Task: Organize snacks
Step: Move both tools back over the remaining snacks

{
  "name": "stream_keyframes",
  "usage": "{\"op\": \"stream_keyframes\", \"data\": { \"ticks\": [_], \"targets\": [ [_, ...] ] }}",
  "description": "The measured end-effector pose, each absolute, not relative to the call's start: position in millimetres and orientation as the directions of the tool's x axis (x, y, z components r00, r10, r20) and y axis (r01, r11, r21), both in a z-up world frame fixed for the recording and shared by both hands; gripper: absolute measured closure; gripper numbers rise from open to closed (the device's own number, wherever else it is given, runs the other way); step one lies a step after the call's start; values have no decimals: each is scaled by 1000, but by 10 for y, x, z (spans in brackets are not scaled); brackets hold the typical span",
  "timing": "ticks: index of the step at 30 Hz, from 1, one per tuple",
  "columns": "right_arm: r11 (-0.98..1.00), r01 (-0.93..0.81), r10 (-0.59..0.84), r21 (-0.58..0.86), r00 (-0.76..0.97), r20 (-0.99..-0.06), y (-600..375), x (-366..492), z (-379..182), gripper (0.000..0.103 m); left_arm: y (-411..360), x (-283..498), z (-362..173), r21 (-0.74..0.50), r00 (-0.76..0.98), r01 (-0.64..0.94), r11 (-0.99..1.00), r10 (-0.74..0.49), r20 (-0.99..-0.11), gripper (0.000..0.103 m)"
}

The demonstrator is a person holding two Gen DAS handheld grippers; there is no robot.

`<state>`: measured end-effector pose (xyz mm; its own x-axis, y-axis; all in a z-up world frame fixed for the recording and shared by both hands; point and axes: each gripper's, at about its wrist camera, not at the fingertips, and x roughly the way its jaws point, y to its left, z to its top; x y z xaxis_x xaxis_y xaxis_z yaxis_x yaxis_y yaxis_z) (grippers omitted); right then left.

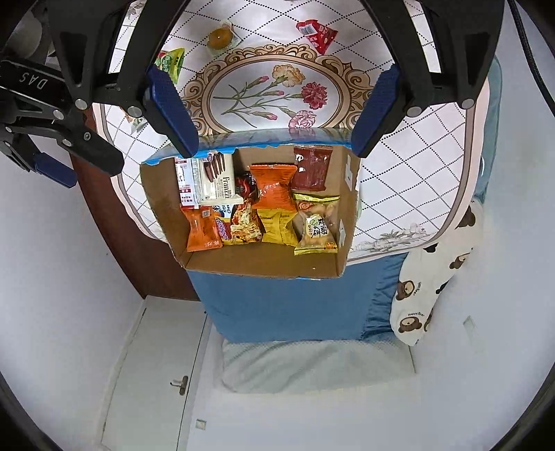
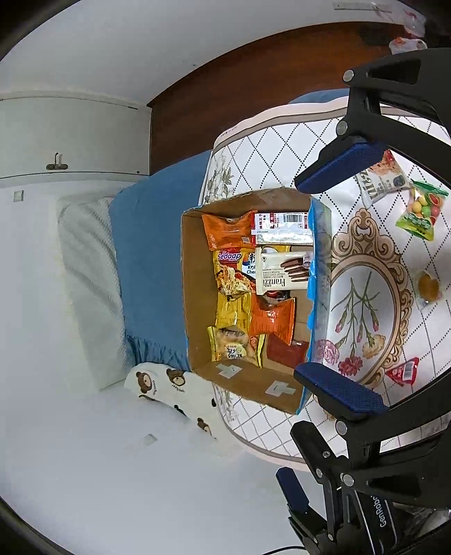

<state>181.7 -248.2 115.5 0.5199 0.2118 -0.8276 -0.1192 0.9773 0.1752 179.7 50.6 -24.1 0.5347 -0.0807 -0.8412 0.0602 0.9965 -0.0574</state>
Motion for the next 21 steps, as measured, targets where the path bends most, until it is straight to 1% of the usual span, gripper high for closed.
{"op": "stream_keyframes", "data": {
  "ticks": [7, 11, 15, 21],
  "targets": [
    [973, -118, 230, 197, 531, -816, -2506, 1656, 1232, 2, 530, 1651, -180, -55, 557, 51, 997, -74, -827, 13],
    [971, -75, 234, 227, 495, -837, -2627, 1559, 1055, 1, 599, 1583, -334, -60, 529, 32, 998, -68, -846, 13],
    [967, 8, 229, 255, 413, -881, -2843, 1450, 651, 1, 696, 1469, -672, -36, 471, 8, 999, -35, -882, 13],
    [958, 167, 193, 234, 231, -954, -3297, 1201, -281, 1, 886, 1323, -1404, 7, 318, -35, 999, 17, -948, 13]
  ]
}}
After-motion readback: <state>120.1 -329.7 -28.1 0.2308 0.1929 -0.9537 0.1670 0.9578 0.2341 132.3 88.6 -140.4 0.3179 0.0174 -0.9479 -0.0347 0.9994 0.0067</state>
